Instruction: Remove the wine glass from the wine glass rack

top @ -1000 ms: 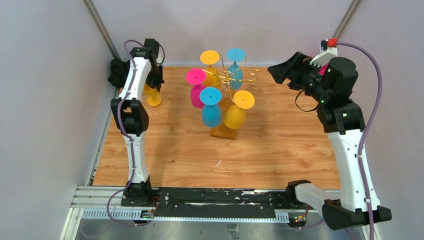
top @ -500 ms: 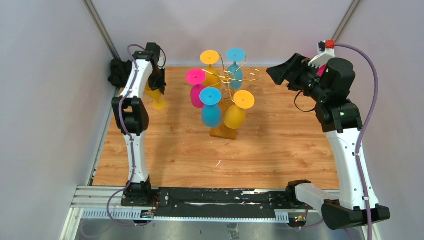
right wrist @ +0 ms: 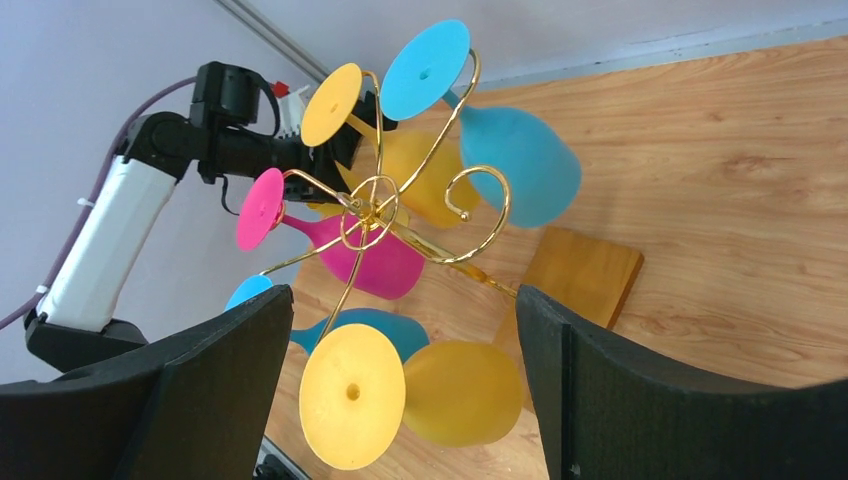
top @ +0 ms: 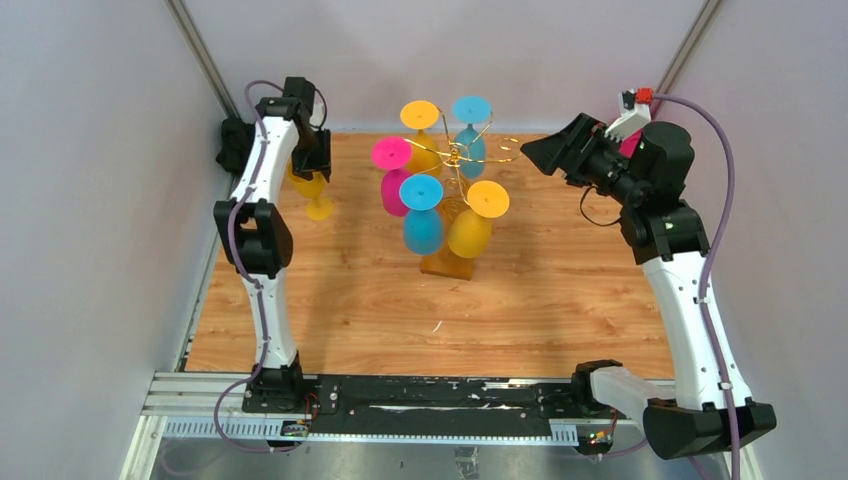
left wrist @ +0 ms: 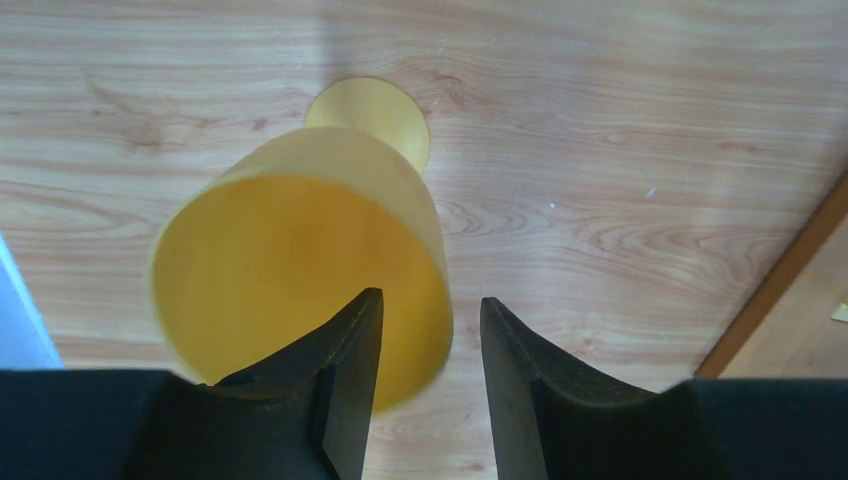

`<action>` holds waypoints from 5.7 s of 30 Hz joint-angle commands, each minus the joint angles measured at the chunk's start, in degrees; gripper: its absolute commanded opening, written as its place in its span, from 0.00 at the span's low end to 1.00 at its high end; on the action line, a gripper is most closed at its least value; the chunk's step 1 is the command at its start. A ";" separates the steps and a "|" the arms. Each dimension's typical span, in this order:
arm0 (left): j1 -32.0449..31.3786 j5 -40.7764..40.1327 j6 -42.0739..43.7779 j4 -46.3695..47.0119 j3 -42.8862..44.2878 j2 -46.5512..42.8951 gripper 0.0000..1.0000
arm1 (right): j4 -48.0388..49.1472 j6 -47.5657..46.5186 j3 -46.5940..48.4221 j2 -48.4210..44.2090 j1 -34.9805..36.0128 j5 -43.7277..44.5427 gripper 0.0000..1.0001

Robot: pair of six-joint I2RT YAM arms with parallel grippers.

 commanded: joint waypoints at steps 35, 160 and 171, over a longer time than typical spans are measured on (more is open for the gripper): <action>-2.66 27.91 -22.76 42.80 -39.53 -61.59 0.50 | 22.40 18.50 -24.26 -4.98 4.52 -16.21 0.45; -5.21 54.94 -84.83 153.51 -62.74 -51.31 0.69 | 65.27 49.26 5.99 7.65 17.90 -17.62 0.00; -4.33 53.21 -90.35 159.05 -61.99 -49.78 0.68 | 65.54 48.45 6.65 10.20 20.21 -16.99 0.00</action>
